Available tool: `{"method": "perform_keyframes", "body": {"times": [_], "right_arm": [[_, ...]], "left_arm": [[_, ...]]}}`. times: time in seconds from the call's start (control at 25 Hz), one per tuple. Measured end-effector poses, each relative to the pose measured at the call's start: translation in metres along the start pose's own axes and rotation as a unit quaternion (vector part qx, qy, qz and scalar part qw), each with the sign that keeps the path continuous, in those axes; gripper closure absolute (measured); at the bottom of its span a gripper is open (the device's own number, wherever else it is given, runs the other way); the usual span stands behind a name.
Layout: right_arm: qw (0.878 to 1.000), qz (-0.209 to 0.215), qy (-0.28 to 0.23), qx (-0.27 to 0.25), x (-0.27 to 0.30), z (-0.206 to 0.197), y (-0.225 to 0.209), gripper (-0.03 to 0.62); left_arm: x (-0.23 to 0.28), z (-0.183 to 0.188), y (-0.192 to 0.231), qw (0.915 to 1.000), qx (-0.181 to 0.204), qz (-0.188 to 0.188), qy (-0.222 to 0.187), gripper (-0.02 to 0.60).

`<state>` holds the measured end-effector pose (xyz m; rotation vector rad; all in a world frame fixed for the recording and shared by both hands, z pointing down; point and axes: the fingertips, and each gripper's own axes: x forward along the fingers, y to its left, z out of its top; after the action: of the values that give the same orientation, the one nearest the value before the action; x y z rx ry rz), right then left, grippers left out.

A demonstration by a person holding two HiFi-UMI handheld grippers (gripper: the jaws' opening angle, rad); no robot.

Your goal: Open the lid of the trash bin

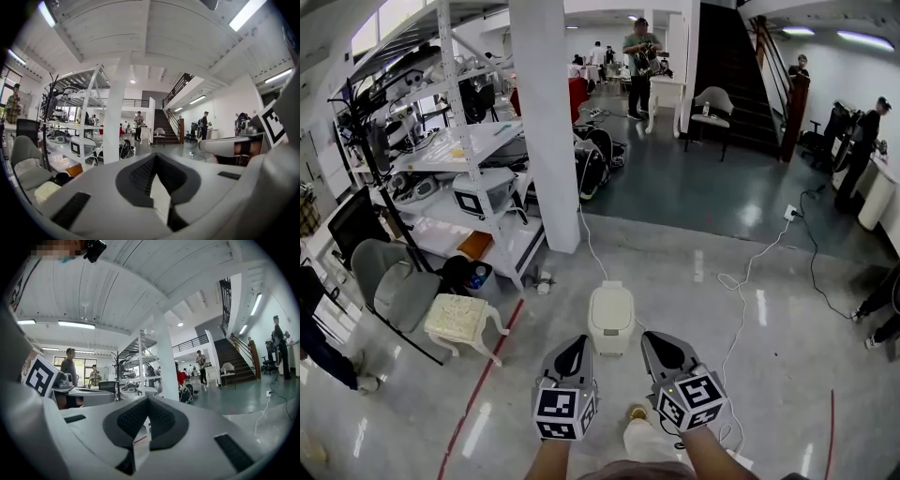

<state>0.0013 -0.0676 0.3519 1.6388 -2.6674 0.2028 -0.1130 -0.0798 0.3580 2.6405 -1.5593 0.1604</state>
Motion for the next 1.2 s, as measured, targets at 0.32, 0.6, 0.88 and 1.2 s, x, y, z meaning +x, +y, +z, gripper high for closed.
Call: {"method": "perform_keyframes", "body": {"times": [0.32,0.6,0.88,1.2], "right_arm": [[1.0,0.007,0.005,0.002,0.053,0.011,-0.048,0.559],[1.0,0.019,0.005,-0.002,0.106,0.024,-0.107,0.559],[0.999,0.037,0.0,-0.004,0.152,0.038,-0.153,0.559],[0.999,0.043,-0.012,-0.001,0.192,0.047,-0.164,0.559]], "left_arm": [[0.069,0.013,0.017,1.0,0.0,0.004,0.002,0.592],[0.144,0.028,0.029,0.9998,-0.012,0.013,-0.005,0.592],[0.2,0.046,0.045,0.9991,-0.009,0.038,-0.016,0.592],[0.228,0.054,0.071,0.9986,0.008,0.048,-0.021,0.592]]}}
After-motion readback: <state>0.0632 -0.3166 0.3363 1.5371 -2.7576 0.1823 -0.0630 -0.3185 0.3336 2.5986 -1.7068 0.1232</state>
